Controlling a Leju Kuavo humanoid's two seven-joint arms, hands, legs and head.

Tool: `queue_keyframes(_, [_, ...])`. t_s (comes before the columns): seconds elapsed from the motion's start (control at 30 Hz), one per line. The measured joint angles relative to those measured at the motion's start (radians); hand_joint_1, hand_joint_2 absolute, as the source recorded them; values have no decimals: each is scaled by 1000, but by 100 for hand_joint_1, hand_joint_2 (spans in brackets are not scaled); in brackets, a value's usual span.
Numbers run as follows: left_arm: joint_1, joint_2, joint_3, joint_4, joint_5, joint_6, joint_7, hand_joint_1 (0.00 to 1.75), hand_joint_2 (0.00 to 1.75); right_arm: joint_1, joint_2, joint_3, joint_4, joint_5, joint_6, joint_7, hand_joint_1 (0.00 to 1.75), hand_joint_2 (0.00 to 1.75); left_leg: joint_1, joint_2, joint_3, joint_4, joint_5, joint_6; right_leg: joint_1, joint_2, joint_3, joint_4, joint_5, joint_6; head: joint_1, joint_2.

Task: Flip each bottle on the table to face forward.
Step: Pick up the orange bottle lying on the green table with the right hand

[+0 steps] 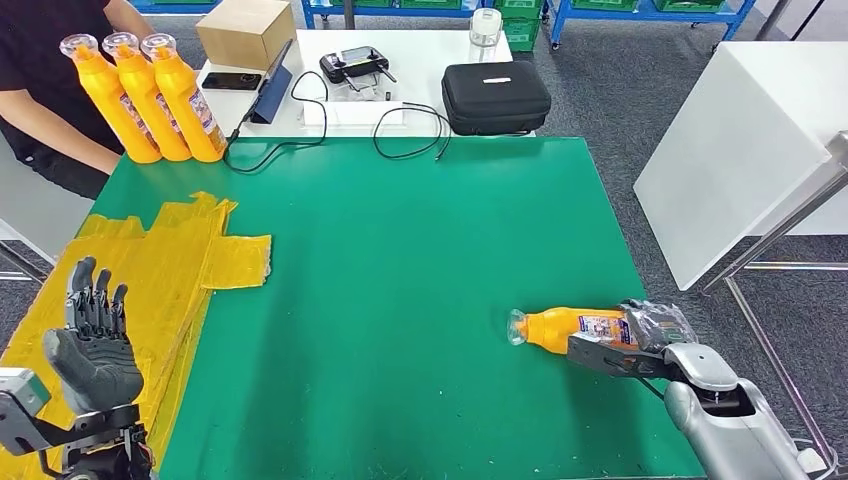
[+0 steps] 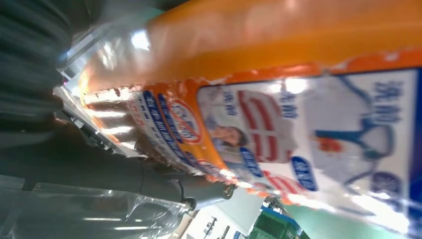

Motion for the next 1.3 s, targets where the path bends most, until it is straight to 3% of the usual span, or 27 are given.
queue_keyframes(0.2, [0,4,-3,6,6,-1,0,0,0,0,6,0,-4,-80,8,-5,175,175,0,0,0,0,3,2,0,0,0,0,4,2,0,0])
queue_keyframes(0.37, [0,10,-7,20,21,-23,8,0,0,13,6,1,-37,-232,51,-44,175,175,0,0,-1,1,4,2,0,0,8,0,5,3,0,0])
queue_keyframes(0.5, [-1,16,-22,36,45,-63,27,0,175,31,6,2,-86,-378,70,-77,175,175,2,0,-2,1,4,2,2,0,8,0,4,2,0,0])
queue_keyframes(0.63, [16,15,-48,49,124,-149,71,0,175,84,44,10,-205,-518,13,-69,175,175,2,-1,-9,0,5,1,2,-1,3,2,4,2,0,0])
queue_keyframes(0.83, [76,-4,-107,42,156,-256,81,0,175,135,142,71,-471,-540,-103,-51,175,175,1,-4,-15,0,7,-1,1,-3,-4,3,4,2,-1,0])
queue_keyframes(1.03, [100,-6,-177,16,119,-269,66,0,175,143,206,114,-593,-548,-136,-56,175,175,1,-6,-19,0,6,-1,0,-5,-6,3,4,2,-1,0])
queue_keyframes(1.3, [105,-5,-241,-6,91,-262,42,0,175,137,259,137,-616,-605,-136,-67,175,175,0,-6,-20,0,7,-1,0,-5,-7,3,4,2,-1,0])
